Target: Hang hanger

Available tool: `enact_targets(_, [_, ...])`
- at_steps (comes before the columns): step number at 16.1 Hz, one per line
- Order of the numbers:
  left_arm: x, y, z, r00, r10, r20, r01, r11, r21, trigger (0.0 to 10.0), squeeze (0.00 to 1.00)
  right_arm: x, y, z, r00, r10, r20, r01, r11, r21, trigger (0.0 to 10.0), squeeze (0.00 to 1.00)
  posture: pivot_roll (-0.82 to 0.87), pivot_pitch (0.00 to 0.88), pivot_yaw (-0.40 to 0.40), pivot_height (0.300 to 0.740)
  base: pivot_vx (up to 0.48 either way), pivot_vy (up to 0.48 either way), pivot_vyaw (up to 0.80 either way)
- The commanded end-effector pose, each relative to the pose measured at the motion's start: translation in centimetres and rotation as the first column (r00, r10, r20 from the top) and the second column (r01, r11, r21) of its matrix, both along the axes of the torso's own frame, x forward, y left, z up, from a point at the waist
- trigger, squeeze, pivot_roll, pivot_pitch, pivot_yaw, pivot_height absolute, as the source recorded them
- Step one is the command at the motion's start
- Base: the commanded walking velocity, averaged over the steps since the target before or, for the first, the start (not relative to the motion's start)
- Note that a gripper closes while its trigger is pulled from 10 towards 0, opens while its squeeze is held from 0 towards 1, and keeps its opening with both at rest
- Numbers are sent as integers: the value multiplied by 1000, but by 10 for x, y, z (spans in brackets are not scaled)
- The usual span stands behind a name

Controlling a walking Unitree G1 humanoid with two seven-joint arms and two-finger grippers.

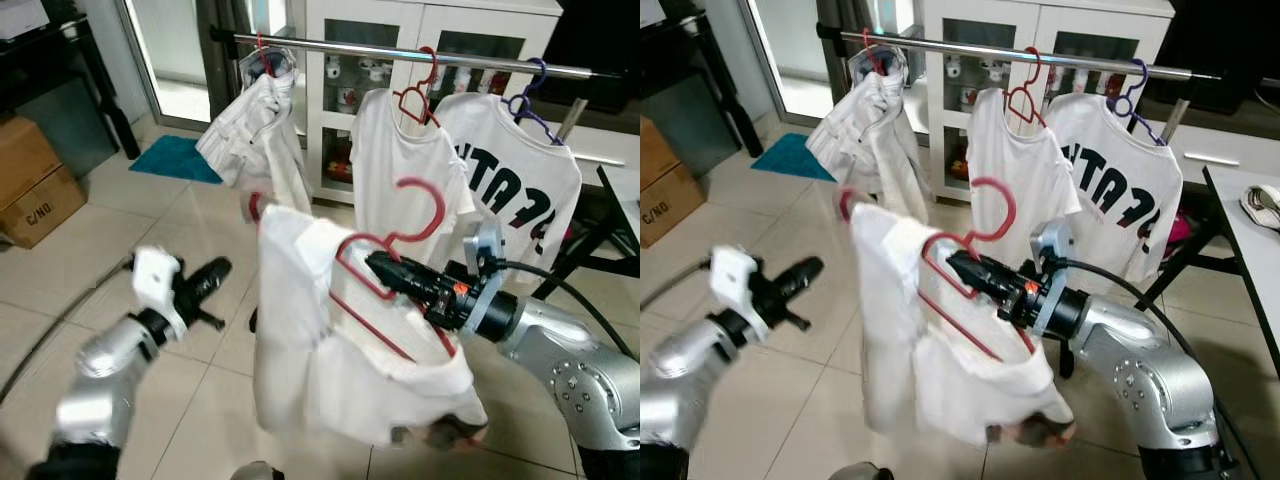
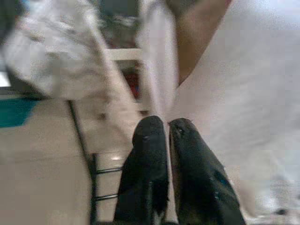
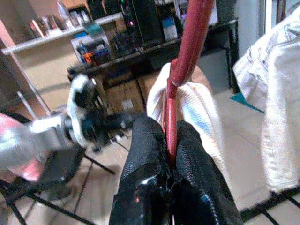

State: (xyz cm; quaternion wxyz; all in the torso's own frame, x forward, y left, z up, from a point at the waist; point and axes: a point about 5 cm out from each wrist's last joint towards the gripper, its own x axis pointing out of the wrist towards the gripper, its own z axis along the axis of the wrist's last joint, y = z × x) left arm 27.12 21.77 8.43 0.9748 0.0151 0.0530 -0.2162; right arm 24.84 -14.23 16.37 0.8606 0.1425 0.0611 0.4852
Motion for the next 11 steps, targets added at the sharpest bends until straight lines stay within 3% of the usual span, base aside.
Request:
enact_targets(1, [4,-2,5,999,25,48,-26,999,26,10000,1000,1,0,10,999,11,30,-13,999,45,10000,0,-22,0,48,740,0,0,0])
enact_targets(5, [20,-9,28,979,4,205,-15,999,49,10000,1000,-3,1,11,998,61,13,-62,995,82,10000,0,-34,0,39,740,0,0,0])
enact_targets(8, [29,-22,23,983,-73,168,72,997,14,10000,1000,-5,1,14,997,82,13,-82,992,94,10000,0,-49,0,43,740,0,0,0])
enact_targets(11, [34,-25,13,992,-58,109,55,998,23,10000,1000,-6,1,17,996,90,22,-92,991,101,10000,0,-55,0,48,740,0,0,0])
